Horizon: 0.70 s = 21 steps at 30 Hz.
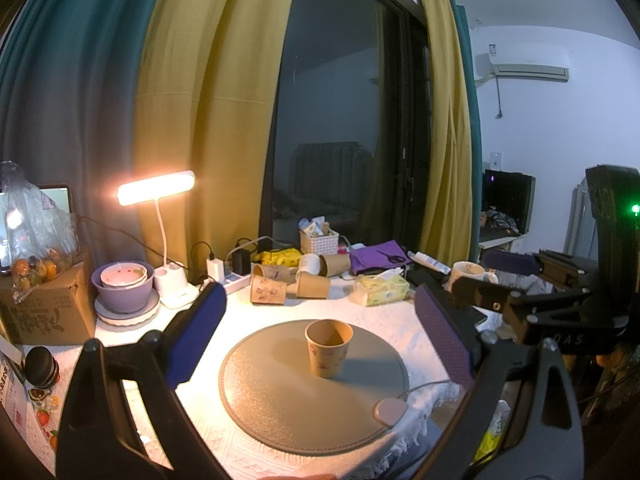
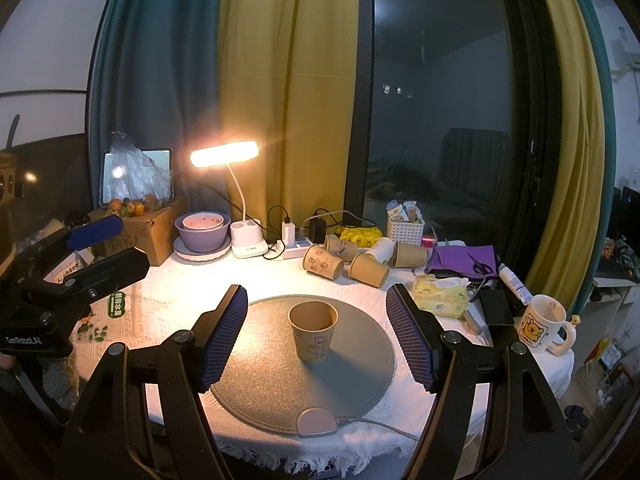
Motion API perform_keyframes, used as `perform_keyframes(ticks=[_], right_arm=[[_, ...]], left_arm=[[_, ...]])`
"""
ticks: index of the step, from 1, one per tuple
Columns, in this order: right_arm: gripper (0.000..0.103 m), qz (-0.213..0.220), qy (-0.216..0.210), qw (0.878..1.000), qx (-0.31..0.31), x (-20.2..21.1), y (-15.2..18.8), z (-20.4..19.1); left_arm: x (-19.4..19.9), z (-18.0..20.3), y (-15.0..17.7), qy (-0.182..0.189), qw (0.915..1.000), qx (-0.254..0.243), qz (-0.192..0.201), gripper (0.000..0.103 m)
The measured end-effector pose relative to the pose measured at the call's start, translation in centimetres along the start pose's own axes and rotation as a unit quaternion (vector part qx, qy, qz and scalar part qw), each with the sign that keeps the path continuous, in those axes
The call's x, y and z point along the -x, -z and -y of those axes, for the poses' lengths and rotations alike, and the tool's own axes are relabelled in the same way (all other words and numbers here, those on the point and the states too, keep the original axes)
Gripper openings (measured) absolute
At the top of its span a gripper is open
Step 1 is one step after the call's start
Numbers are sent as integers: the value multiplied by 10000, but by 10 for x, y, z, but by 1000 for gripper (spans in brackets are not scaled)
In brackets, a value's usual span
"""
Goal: Flip cup upright
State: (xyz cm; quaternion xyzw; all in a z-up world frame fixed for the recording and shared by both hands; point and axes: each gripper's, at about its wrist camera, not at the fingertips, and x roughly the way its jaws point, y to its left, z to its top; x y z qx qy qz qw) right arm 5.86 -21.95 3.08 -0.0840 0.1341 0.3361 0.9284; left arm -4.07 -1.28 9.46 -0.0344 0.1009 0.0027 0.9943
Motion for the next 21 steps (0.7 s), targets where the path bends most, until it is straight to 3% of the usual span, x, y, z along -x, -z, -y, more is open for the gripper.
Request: perform_keyframes(ticks=[21], right_arm=[[75, -12, 6, 10000, 10, -1, 0, -1]], left_arm=[[5, 1, 3, 91, 9999, -27, 116, 96]])
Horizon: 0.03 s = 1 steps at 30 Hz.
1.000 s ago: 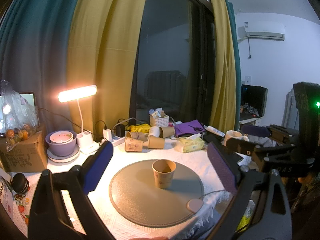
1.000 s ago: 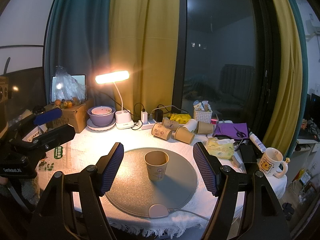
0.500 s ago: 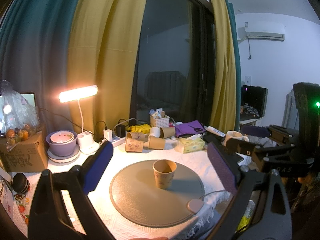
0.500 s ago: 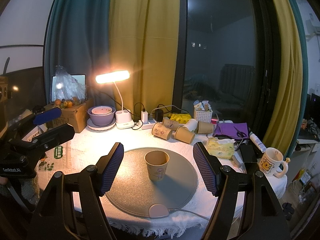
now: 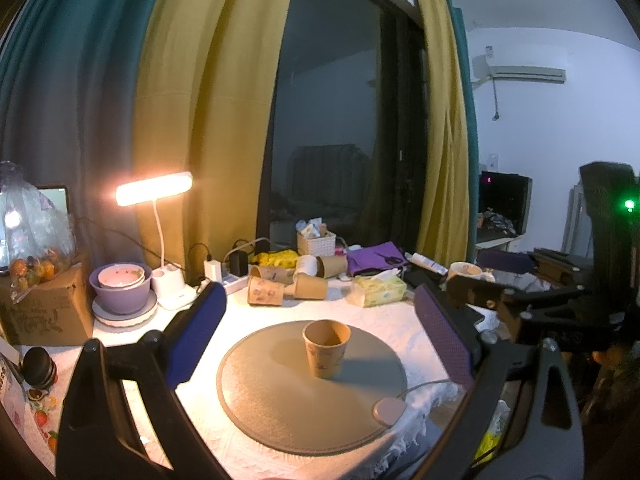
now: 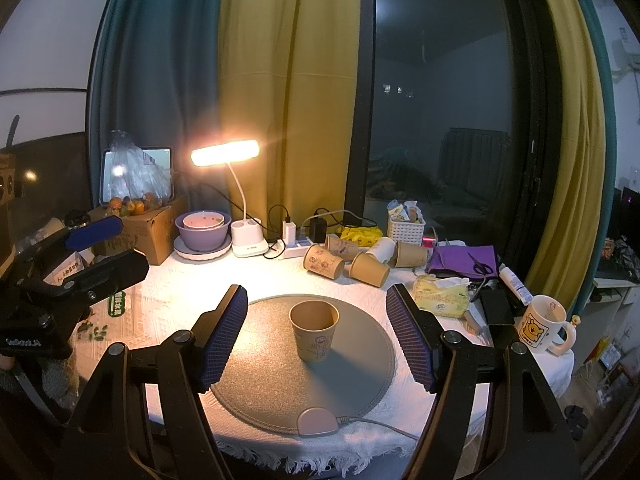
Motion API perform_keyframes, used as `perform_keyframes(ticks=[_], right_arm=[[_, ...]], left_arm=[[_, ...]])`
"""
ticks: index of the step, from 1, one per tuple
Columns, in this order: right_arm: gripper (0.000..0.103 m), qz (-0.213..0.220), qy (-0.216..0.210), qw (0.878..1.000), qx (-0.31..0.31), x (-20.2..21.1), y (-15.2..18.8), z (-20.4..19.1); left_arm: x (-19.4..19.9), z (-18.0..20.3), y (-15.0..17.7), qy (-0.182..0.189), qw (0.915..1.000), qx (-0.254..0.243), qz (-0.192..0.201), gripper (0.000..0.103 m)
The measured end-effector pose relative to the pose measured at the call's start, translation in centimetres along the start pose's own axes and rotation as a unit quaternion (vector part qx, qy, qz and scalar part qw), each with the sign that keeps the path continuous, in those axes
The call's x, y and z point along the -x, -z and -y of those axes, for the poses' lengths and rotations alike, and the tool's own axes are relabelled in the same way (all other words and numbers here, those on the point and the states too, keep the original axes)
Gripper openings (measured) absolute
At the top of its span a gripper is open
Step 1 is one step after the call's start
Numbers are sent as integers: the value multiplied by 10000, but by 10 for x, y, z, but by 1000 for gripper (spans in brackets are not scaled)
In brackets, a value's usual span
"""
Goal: Flip cup upright
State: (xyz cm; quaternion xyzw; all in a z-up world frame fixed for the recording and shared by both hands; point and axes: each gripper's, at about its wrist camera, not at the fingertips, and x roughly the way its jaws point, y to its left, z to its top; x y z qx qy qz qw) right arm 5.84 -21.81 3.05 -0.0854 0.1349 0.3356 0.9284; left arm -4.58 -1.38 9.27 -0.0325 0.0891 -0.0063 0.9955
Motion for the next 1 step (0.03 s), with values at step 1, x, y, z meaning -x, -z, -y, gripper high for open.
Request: perform_keyframes(ticks=[1], right_arm=[[75, 1, -4, 10000, 8, 0, 0, 0]], left_arm=[[0, 1, 1, 48, 10000, -4, 35, 96]])
